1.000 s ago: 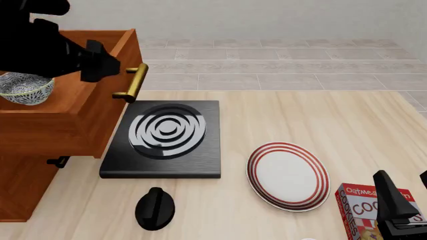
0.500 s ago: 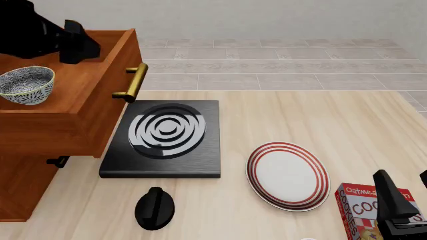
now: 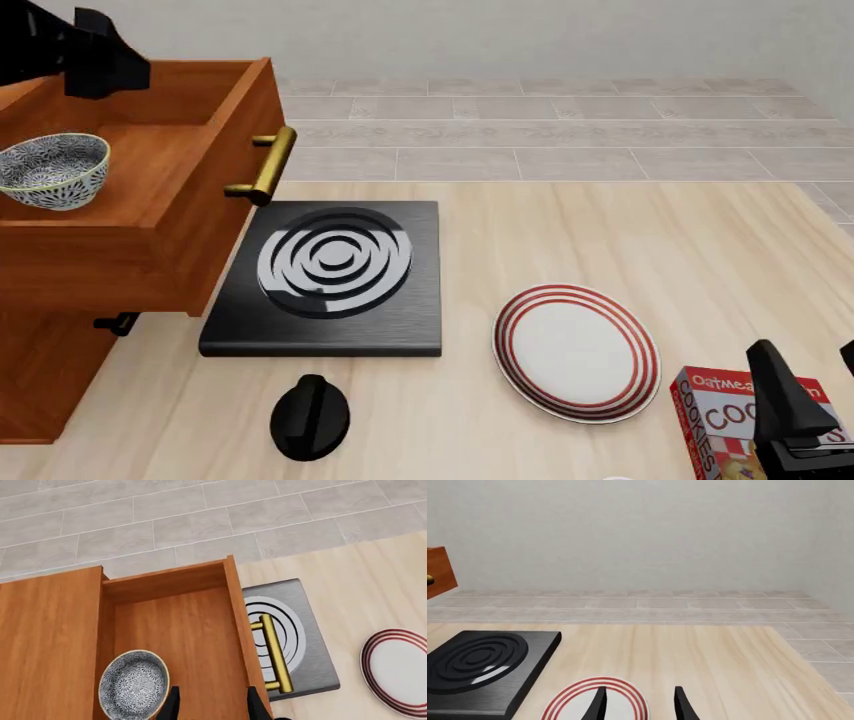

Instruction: Pick the akita bowl in the top layer of the wooden cabinet and place it on the plate.

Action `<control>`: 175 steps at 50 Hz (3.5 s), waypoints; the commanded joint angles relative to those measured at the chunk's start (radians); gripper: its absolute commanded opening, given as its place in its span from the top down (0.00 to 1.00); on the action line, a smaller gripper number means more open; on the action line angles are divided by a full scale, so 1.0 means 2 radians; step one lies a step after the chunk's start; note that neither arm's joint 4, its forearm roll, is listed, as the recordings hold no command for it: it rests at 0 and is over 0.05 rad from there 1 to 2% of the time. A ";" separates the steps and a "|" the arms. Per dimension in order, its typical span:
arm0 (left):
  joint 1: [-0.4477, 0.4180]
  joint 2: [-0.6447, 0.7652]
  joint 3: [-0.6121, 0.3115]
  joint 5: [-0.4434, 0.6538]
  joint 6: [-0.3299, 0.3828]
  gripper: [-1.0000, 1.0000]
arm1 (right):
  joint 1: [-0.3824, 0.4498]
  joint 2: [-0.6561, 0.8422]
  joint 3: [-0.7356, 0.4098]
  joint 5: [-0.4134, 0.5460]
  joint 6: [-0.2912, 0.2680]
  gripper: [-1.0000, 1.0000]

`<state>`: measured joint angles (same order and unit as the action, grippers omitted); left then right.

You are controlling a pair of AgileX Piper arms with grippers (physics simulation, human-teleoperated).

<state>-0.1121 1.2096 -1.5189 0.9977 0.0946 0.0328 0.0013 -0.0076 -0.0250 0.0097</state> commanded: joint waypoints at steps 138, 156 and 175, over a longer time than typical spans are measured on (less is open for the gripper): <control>0.091 0.086 0.106 -0.068 -0.030 0.00 | -0.002 -0.001 0.000 0.004 -0.002 0.00; 0.090 0.089 0.117 -0.079 -0.031 0.00 | -0.002 0.000 0.001 0.005 -0.003 0.00; 0.096 0.083 0.112 -0.083 -0.012 1.00 | -0.003 -0.001 0.000 0.004 -0.002 0.00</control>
<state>0.0889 1.3748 -1.2979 0.8335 0.0535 0.0279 0.0003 -0.0064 -0.0158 0.0047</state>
